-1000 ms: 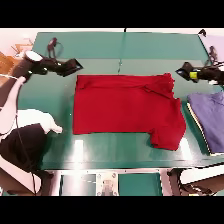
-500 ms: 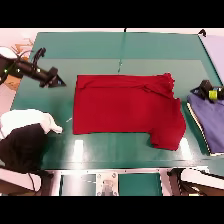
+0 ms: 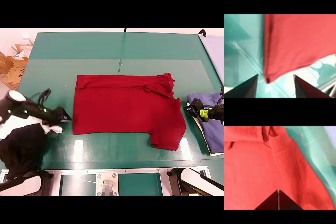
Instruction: Fold the shirts.
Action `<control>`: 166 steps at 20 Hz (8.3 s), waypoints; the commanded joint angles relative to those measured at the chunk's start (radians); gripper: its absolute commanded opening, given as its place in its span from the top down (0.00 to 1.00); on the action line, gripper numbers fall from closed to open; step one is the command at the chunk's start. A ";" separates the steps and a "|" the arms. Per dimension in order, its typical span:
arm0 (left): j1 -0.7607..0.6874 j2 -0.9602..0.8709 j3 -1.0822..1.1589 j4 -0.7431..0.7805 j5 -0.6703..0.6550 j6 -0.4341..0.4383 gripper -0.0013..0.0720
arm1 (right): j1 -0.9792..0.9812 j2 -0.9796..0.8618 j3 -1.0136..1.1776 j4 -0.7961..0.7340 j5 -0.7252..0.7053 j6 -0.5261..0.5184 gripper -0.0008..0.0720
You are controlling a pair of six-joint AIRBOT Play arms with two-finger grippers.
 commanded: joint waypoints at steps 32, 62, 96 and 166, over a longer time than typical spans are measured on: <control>0.068 -0.128 0.091 -0.050 0.064 0.203 0.95 | -0.103 -0.124 -0.255 -0.018 0.130 -0.020 0.62; 0.068 0.404 1.151 0.012 -0.012 0.034 0.95 | -0.164 0.415 0.951 0.319 -0.019 0.089 0.96; -0.124 -0.470 0.819 -0.166 0.449 0.140 0.95 | 0.312 -0.740 1.047 0.069 -0.142 0.042 0.96; -0.473 0.196 -0.439 -0.769 1.125 -0.210 0.69 | -0.012 0.183 -0.421 -0.116 -0.140 0.243 0.40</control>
